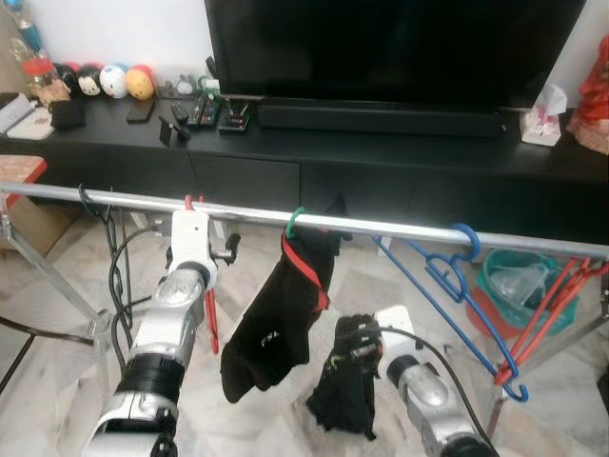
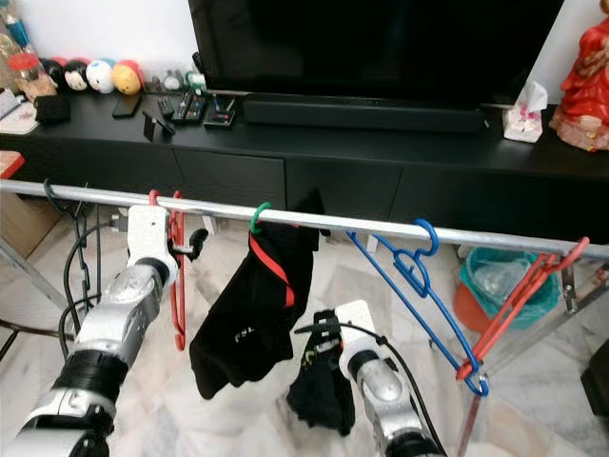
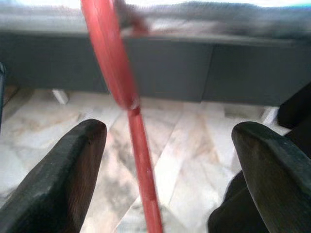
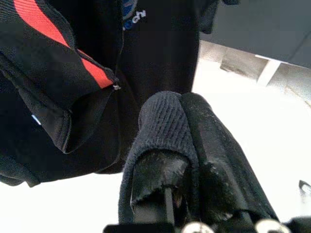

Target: Hang hanger

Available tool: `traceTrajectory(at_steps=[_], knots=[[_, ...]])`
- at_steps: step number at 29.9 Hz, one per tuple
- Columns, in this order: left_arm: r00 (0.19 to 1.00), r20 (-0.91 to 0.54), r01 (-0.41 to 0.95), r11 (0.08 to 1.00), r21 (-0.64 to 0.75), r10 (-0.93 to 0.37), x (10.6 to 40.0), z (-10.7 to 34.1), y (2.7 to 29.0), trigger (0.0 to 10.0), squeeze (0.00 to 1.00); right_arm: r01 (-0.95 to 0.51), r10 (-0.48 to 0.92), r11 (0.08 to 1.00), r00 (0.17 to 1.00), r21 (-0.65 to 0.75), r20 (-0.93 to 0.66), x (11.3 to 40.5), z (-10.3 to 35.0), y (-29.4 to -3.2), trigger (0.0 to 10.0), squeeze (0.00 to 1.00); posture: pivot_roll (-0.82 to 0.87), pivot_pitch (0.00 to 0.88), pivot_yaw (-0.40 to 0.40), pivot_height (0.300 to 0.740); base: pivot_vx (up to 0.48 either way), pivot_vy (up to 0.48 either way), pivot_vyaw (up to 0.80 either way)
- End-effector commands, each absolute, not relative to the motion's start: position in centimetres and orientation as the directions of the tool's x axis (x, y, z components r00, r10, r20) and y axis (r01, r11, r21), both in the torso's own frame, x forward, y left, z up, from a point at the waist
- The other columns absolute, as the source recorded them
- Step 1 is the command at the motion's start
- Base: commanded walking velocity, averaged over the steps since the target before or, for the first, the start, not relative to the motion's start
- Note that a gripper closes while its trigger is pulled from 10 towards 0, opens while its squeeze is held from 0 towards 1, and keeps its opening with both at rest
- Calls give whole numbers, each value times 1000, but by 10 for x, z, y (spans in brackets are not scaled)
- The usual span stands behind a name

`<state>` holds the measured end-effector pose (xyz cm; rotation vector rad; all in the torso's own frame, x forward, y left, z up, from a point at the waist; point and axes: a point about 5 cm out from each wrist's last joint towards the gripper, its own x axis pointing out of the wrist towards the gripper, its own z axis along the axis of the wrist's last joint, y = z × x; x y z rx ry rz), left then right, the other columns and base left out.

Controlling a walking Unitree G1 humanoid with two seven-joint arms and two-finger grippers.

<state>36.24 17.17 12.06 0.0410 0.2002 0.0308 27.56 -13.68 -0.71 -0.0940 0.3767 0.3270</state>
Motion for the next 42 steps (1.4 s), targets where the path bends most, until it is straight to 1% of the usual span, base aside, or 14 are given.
traceTrajectory(at_steps=[1, 5, 6, 10, 15, 20, 21, 22, 23, 42], knots=[[975, -211, -69, 997, 22, 72, 368, 122, 180, 10000, 0, -342, 309, 939, 885, -37, -347, 279, -2, -134, 10000, 0, -33, 88, 10, 740, 0, 0, 0], [972, -221, -79, 997, 11, 79, 372, 121, 181, 10000, 0, -342, 309, 939, 887, -39, -343, 279, -1, -132, 10000, 0, -32, 89, 9, 740, 0, 0, 0], [972, -219, -74, 997, 29, 79, 374, 121, 180, 10000, 0, -347, 314, 937, 888, -39, -335, 280, 1, -130, 10000, 0, -42, 90, 10, 740, 0, 0, 0], [974, -219, -62, 998, 0, 60, 375, 120, 175, 10000, 0, -348, 318, 937, 892, -41, -321, 280, 3, -128, 10000, 0, -48, 87, 8, 740, 0, 0, 0], [973, -224, -56, 998, 5, 55, 376, 118, 172, 10000, 0, -349, 320, 936, 895, -44, -311, 279, 5, -127, 10000, 0, -50, 85, 5, 740, 0, 0, 0], [970, -215, -103, 993, 60, 114, 379, 116, 175, 10000, 0, -357, 328, 933, 897, -47, -296, 280, 10, -126, 10000, 0, -50, 79, 0, 740, 0, 0, 0], [970, -212, -107, 993, 55, 116, 379, 116, 176, 3412, 0, -358, 329, 932, 897, -48, -295, 280, 11, -126, 10000, 0, -49, 79, 0, 740, 0, 0, 0], [971, -211, -109, 993, 51, 117, 379, 116, 176, 3412, 0, -359, 330, 932, 897, -49, -295, 279, 11, -126, 10000, 0, -52, 76, -1, 740, 0, 0, 0], [972, -211, -100, 994, 47, 108, 379, 115, 176, 0, 0, -361, 332, 931, 897, -49, -291, 280, 13, -125, 10000, 0, -53, 74, 0, 740, 0, 0, 0], [980, -180, -84, 996, 24, 87, 380, 117, 179, 0, 0, -356, 324, 933, 892, -48, -315, 277, 11, -129, 10000, 0, -48, 83, 1, 740, 0, 0, 0]])
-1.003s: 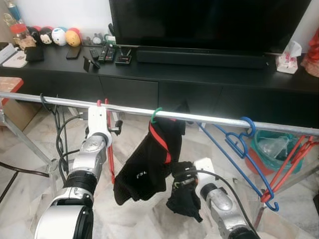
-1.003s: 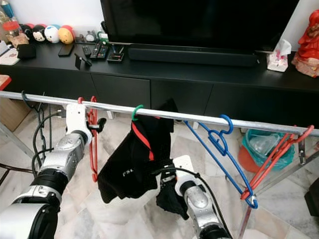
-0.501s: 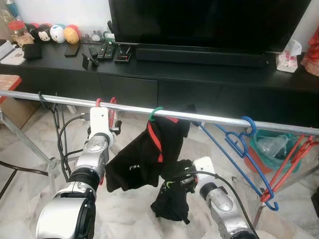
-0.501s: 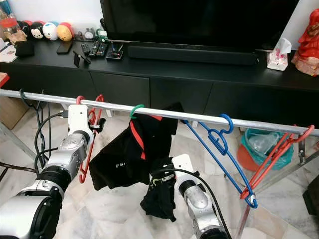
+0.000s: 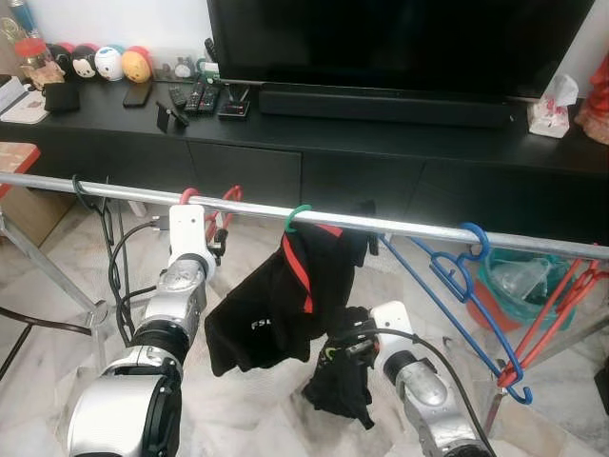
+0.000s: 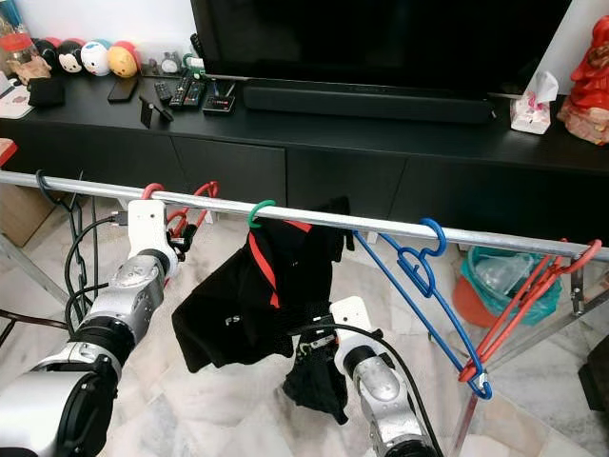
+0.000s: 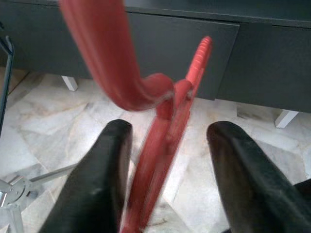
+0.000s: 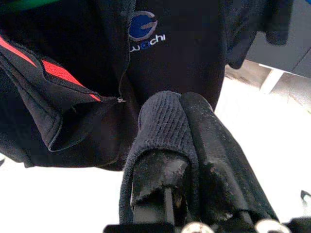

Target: Hang hanger

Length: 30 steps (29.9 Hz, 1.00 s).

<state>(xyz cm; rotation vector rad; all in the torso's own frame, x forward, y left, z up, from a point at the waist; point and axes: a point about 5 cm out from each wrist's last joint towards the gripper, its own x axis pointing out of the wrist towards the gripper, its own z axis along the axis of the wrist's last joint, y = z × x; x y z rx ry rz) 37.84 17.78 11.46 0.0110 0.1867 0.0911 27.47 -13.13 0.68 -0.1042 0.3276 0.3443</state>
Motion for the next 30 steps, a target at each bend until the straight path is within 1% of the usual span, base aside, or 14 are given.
traceTrajectory(at_steps=[1, 12, 23, 30], knots=[[980, -179, -81, 997, 21, 83, 380, 117, 179, 0, 0, -356, 324, 933, 891, -48, -318, 277, 10, -130, 10000, 0, -48, 83, 1, 740, 0, 0, 0], [983, -170, -66, 998, 10, 67, 380, 118, 179, 0, 0, -346, 307, 937, 879, -45, -366, 271, -3, -134, 10000, 0, -46, 92, -2, 740, 0, 0, 0], [986, -157, -60, 998, 2, 59, 380, 118, 177, 0, 0, -348, 308, 936, 878, -48, -367, 273, -3, -134, 10000, 0, -45, 91, -3, 740, 0, 0, 0], [986, -159, -53, 998, 36, 58, 378, 115, 176, 0, 0, -341, 300, 939, 881, -50, -367, 272, -4, -136, 10000, 0, -44, 80, -3, 740, 0, 0, 0]])
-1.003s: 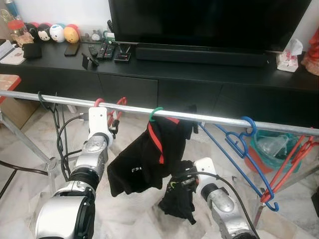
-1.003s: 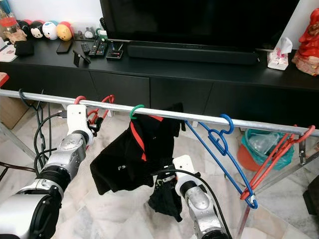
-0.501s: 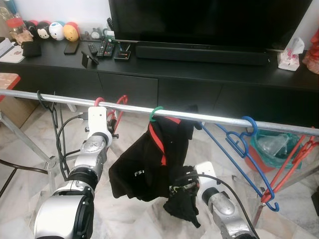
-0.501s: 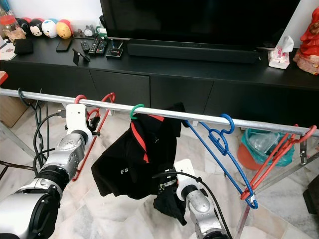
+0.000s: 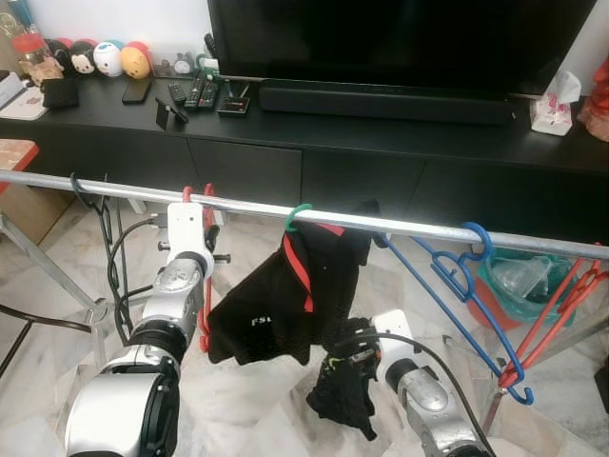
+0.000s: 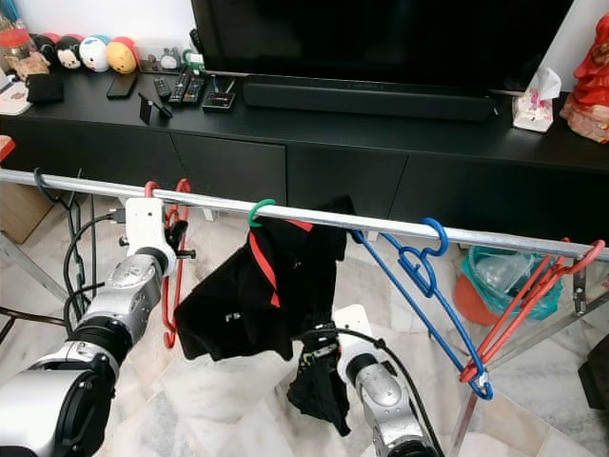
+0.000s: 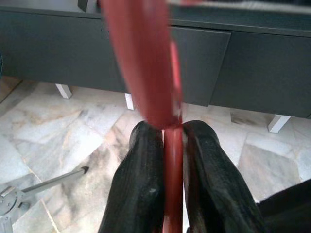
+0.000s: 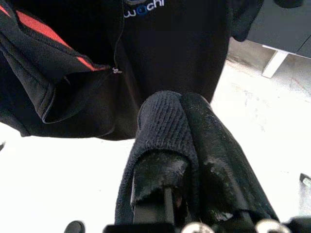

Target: Hang hanger

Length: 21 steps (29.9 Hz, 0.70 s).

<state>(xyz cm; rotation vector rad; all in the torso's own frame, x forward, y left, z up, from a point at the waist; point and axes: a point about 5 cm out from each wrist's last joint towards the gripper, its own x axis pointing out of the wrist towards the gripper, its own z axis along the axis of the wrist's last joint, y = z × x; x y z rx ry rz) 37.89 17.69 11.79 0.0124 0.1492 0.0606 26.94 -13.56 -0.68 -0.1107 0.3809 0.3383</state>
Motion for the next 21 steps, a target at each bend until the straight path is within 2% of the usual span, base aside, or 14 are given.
traceTrajectory(at_steps=[1, 18, 19, 20, 21], knots=[[986, -159, -52, 998, 39, 57, 378, 115, 176, 0, 0, -341, 300, 939, 881, -50, -367, 272, -4, -137, 10000, 0, -44, 80, -3, 740, 0, 0, 0], [1000, 20, -24, 989, 147, 21, 371, 136, 178, 0, 0, -319, 273, 946, 882, -59, -383, 273, -8, -143, 10000, 0, -32, 28, 3, 740, 0, 0, 0], [999, 34, -4, 987, 163, -2, 368, 136, 176, 3176, 0, -312, 265, 948, 881, -60, -391, 273, -9, -145, 10000, 0, -32, 22, 5, 740, 0, 0, 0], [999, 30, 14, 985, 171, -19, 363, 133, 176, 10000, 0, -311, 263, 948, 880, -61, -395, 273, -10, -146, 10000, 0, -34, 19, 6, 740, 0, 0, 0], [999, 27, 22, 985, 171, -27, 361, 131, 175, 10000, 0, -311, 263, 948, 880, -61, -396, 273, -10, -146, 10000, 0, -34, 19, 6, 740, 0, 0, 0]])
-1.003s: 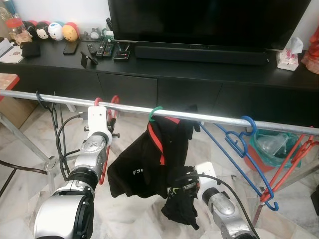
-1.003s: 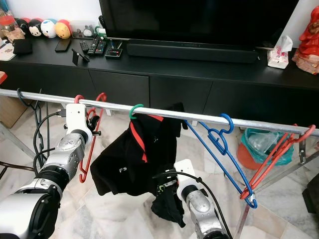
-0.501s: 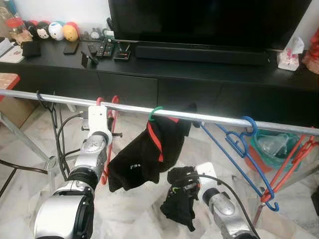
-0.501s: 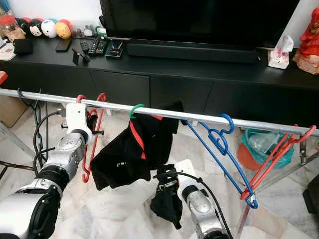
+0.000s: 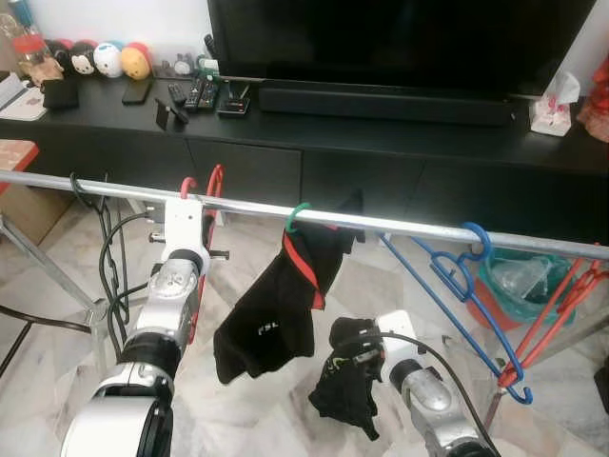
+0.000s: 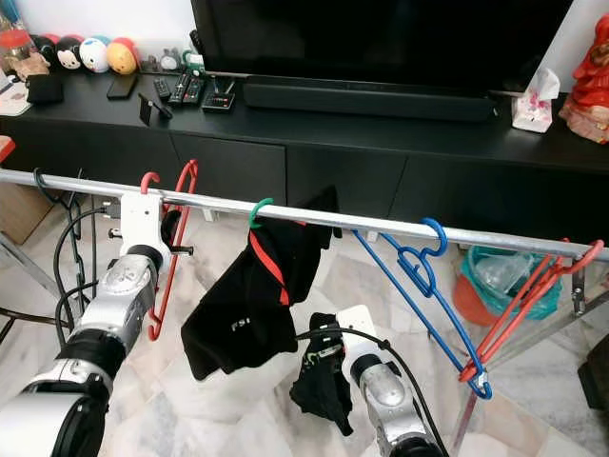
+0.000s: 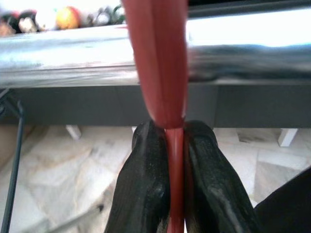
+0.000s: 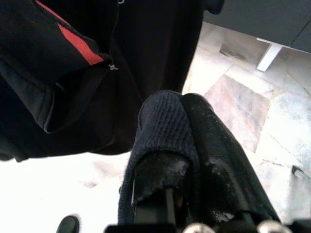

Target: Hang hanger

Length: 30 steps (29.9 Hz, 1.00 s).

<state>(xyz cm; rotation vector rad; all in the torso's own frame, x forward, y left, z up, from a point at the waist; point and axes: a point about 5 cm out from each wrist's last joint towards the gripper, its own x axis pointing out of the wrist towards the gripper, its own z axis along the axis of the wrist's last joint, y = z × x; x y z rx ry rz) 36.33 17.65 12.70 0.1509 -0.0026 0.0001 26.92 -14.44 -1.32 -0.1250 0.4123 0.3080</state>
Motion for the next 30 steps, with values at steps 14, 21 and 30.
traceTrajectory(at_steps=[14, 21, 30], knots=[[999, -22, -41, 990, 135, 44, 301, 80, 196, 10000, 0, -303, 251, 950, 885, -76, -393, 275, -9, -147, 10000, 0, -28, 13, 5, 740, 0, 0, 0], [997, -20, -69, 987, 142, 72, 286, 74, 200, 10000, 0, -303, 249, 950, 886, -82, -390, 277, -8, -148, 10000, 0, -24, 13, 1, 740, 0, 0, 0], [998, -27, -47, 993, 105, 50, 282, 73, 193, 10000, 0, -286, 229, 953, 894, -96, -384, 280, -6, -151, 10000, 0, -30, 16, -5, 740, 0, 0, 0]])
